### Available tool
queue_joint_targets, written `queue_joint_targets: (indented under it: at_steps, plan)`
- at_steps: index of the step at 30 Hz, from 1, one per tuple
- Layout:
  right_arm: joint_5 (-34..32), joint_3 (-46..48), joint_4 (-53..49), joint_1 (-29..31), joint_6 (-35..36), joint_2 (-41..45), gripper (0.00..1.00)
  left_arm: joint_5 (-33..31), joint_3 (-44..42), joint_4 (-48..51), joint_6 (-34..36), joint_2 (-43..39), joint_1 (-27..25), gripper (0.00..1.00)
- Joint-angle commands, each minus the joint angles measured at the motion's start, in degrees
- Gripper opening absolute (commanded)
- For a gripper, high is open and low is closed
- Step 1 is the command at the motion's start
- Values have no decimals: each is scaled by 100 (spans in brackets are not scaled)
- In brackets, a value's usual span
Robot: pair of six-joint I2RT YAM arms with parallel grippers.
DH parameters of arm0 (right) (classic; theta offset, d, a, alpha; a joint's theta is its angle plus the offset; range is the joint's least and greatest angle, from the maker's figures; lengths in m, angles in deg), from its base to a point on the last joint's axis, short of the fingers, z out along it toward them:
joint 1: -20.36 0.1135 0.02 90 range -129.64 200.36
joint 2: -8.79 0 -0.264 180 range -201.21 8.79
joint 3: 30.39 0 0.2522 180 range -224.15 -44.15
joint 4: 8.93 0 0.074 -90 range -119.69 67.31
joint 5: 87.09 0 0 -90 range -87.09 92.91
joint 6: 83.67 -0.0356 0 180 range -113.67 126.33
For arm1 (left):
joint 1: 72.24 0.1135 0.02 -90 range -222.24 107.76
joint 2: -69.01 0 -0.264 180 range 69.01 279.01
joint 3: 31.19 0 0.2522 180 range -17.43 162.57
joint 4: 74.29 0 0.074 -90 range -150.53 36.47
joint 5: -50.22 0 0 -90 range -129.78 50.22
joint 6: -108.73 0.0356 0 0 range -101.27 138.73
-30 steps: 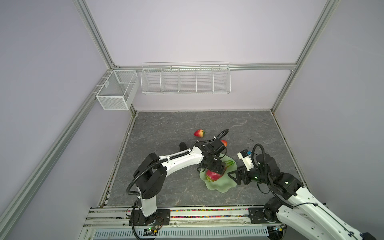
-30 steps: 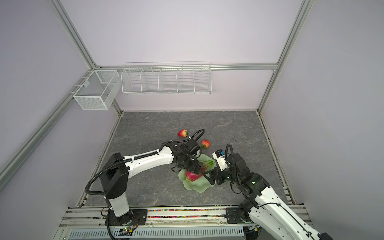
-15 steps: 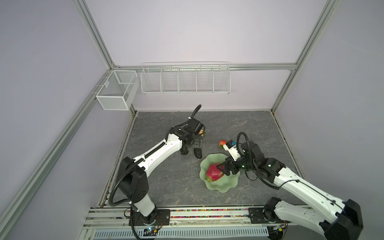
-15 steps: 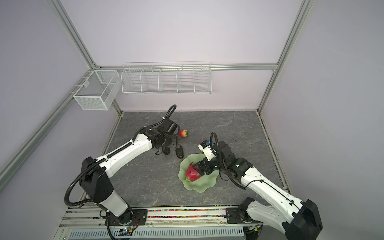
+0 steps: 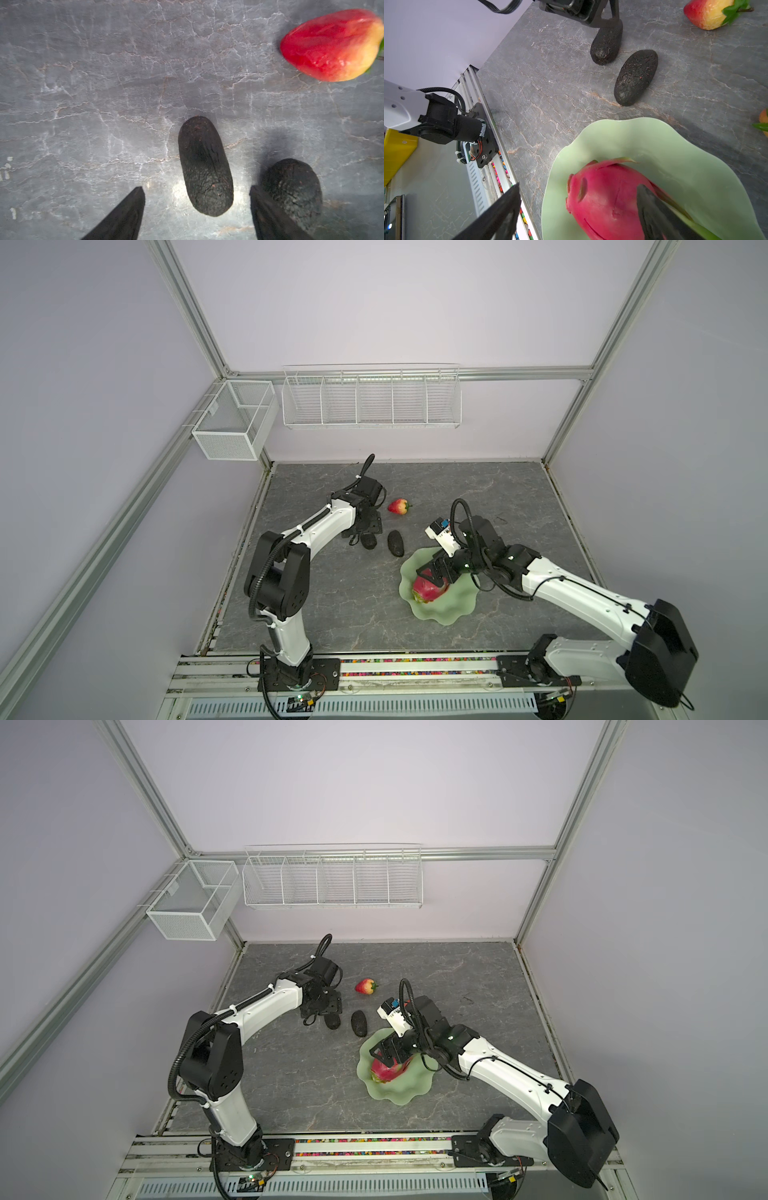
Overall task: Place and organize the fake fruits in the fruit bowl
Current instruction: 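Move the left gripper over the two dark avocados, then grasp the avocado nearer the bowl with the left gripper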
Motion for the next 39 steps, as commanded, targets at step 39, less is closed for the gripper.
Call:
queue_joint_targets:
  at_steps: [39]
  plan:
    - [-1187, 1386, -1734, -975, -1539, 3157, 89, 1258, -996, -1063, 444, -1763, -1575, 35]
